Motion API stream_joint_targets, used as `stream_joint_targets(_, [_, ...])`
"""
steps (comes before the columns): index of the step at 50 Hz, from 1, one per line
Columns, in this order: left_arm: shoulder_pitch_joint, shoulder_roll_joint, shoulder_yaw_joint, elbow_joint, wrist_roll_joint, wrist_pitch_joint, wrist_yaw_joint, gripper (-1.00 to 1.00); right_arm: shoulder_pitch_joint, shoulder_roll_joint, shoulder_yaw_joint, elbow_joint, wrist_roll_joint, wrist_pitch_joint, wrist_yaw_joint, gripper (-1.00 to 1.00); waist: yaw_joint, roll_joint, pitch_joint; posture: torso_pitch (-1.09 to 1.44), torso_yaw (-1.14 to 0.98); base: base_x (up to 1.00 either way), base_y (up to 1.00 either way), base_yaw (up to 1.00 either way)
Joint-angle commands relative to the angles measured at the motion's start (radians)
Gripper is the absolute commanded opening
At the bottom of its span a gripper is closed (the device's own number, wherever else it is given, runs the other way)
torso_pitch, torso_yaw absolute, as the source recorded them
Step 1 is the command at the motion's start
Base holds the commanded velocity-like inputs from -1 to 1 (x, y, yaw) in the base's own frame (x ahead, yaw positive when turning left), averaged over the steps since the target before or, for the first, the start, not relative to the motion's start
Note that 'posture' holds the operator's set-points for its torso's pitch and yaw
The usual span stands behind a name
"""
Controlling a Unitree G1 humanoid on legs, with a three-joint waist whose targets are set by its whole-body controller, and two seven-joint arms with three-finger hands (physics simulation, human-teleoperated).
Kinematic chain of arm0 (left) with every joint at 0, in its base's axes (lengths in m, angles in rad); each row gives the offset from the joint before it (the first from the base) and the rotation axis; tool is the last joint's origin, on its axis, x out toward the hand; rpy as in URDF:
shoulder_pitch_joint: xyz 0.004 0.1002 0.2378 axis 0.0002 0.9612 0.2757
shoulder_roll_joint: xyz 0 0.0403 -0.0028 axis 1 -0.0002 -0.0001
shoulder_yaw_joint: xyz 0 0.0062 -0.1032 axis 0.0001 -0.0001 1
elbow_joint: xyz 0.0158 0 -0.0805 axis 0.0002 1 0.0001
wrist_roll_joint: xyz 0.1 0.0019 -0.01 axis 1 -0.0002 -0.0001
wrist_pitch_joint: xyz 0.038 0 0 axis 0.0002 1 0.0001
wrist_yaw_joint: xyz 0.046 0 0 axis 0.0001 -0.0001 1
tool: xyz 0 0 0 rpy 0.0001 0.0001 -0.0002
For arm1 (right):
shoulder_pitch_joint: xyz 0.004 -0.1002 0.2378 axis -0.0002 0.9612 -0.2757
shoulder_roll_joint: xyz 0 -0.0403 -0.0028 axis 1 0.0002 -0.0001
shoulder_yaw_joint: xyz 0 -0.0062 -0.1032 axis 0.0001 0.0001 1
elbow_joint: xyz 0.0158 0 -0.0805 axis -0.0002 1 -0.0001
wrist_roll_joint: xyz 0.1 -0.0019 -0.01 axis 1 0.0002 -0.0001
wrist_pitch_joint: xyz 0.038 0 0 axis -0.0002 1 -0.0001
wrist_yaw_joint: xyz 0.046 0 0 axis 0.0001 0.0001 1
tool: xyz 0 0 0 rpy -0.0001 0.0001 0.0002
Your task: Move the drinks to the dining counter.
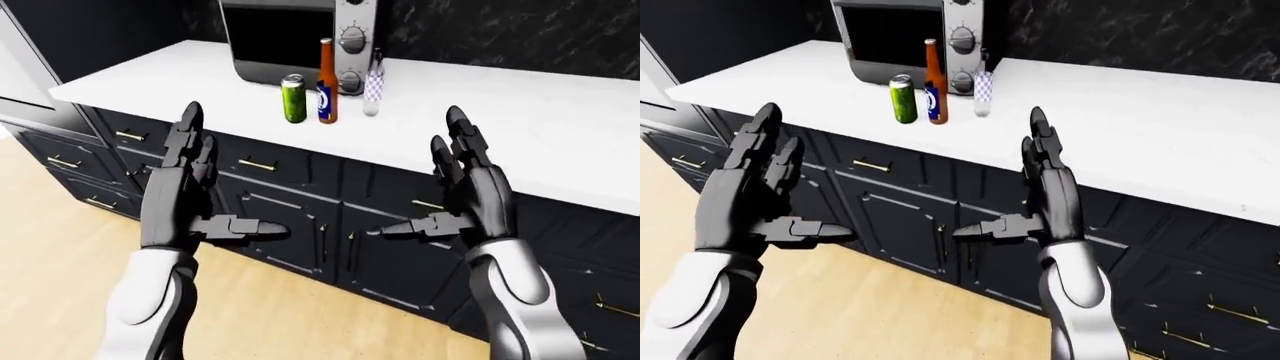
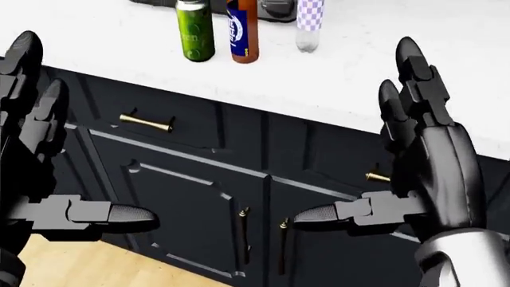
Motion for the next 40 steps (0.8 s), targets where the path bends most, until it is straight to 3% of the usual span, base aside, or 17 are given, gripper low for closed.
stream_joint_targets(1, [-0.021, 0.009, 0.006, -0.020, 0.000, -0.018, 0.006, 1.00, -0.023, -0.002, -0.001, -0.027, 0.007, -0.024, 0.003, 1.00, 0.000, 0.000, -0.006, 0.00, 0.00, 0.27, 0.00, 0.00])
stream_joint_targets(4, [-0.021, 0.009, 0.001, -0.022, 0.001, -0.017, 0.009, 1.00, -0.022, -0.007, 0.000, -0.024, 0.003, -0.029, 0.007, 1.00, -0.007, 0.067, -0.024, 0.00, 0.00, 0.27, 0.00, 0.00])
stream_joint_targets(5, [-0.019, 0.008, 0.000, -0.017, 0.001, -0.023, 0.008, 1.00, -0.022, -0.007, -0.001, -0.023, 0.003, -0.031, 0.008, 1.00, -0.010, 0.078, -0.040, 0.00, 0.00, 0.27, 0.00, 0.00])
stream_joint_targets(6, [-0.018, 0.006, 0.000, -0.018, -0.003, -0.019, 0.006, 1.00, -0.022, -0.006, -0.002, -0.019, 0.003, -0.035, 0.009, 1.00, 0.006, 0.061, -0.025, 0.00, 0.00, 0.27, 0.00, 0.00])
stream_joint_targets(7, [-0.016, 0.007, -0.002, -0.017, -0.003, -0.019, 0.005, 1.00, -0.021, -0.006, -0.002, -0.020, 0.003, -0.034, 0.009, 1.00, 0.001, 0.075, -0.015, 0.00, 0.00, 0.27, 0.00, 0.00])
stream_joint_targets(14, [-0.011, 0.006, -0.002, -0.013, 0.001, -0.032, 0.004, 1.00, -0.016, -0.007, -0.001, -0.024, -0.025, -0.047, 0.017, 1.00, 0.023, 0.016, -0.015, 0.00, 0.00, 0.26, 0.00, 0.00])
stream_joint_targets(16, [-0.010, 0.005, -0.003, -0.004, 0.003, -0.043, 0.004, 1.00, -0.019, -0.008, -0.005, -0.031, -0.023, -0.036, 0.017, 1.00, 0.028, -0.014, -0.017, 0.00, 0.00, 0.27, 0.00, 0.00])
stream_joint_targets(18, [-0.009, 0.004, -0.005, 0.000, 0.004, -0.044, 0.005, 1.00, -0.018, -0.009, -0.005, -0.043, -0.024, -0.027, 0.017, 1.00, 0.029, -0.071, -0.034, 0.00, 0.00, 0.27, 0.00, 0.00])
stream_joint_targets(19, [-0.011, 0.004, -0.009, -0.002, 0.006, -0.041, 0.007, 1.00, -0.018, -0.009, -0.005, -0.040, -0.024, -0.030, 0.018, 1.00, 0.020, -0.049, -0.031, 0.00, 0.00, 0.27, 0.00, 0.00])
stream_joint_targets(21, [-0.027, 0.006, -0.011, -0.011, 0.006, -0.023, 0.008, 1.00, -0.018, -0.008, -0.003, -0.040, -0.026, -0.031, 0.017, 1.00, 0.016, -0.057, -0.015, 0.00, 0.00, 0.27, 0.00, 0.00])
stream_joint_targets(27, [-0.037, 0.011, -0.015, -0.028, 0.011, 0.000, 0.007, 1.00, -0.018, -0.008, 0.001, -0.043, -0.033, -0.030, 0.020, 1.00, 0.001, -0.011, -0.008, 0.00, 0.00, 0.26, 0.00, 0.00])
stream_joint_targets(29, [-0.040, 0.012, -0.013, -0.035, 0.010, 0.007, 0.005, 1.00, -0.019, -0.008, 0.000, -0.043, -0.034, -0.028, 0.020, 1.00, -0.004, 0.017, -0.007, 0.00, 0.00, 0.27, 0.00, 0.00])
stream_joint_targets(31, [-0.042, 0.011, -0.014, -0.039, 0.011, 0.012, 0.004, 1.00, -0.018, -0.007, -0.001, -0.042, -0.033, -0.029, 0.021, 1.00, -0.007, 0.070, -0.027, 0.00, 0.00, 0.26, 0.00, 0.00])
stream_joint_targets(32, [-0.040, 0.011, -0.014, -0.035, 0.012, 0.006, 0.003, 1.00, -0.016, -0.008, -0.004, -0.043, -0.033, -0.030, 0.022, 1.00, -0.007, 0.076, -0.040, 0.00, 0.00, 0.25, 0.00, 0.00])
stream_joint_targets(33, [-0.041, 0.010, -0.014, -0.041, 0.012, 0.012, 0.004, 1.00, -0.014, -0.007, -0.005, -0.046, -0.032, -0.031, 0.022, 1.00, 0.007, 0.062, -0.023, 0.00, 0.00, 0.27, 0.00, 0.00])
stream_joint_targets(34, [-0.039, 0.009, -0.013, -0.037, 0.012, 0.007, 0.003, 1.00, -0.011, -0.007, -0.006, -0.046, -0.031, -0.033, 0.023, 1.00, 0.003, 0.072, -0.011, 0.00, 0.00, 0.26, 0.00, 0.00])
stream_joint_targets(40, [-0.036, 0.006, -0.018, -0.032, 0.018, -0.002, 0.003, 1.00, 0.003, -0.012, -0.029, -0.044, -0.018, -0.045, 0.026, 1.00, 0.021, 0.024, -0.016, 0.00, 0.00, 0.26, 0.00, 0.00])
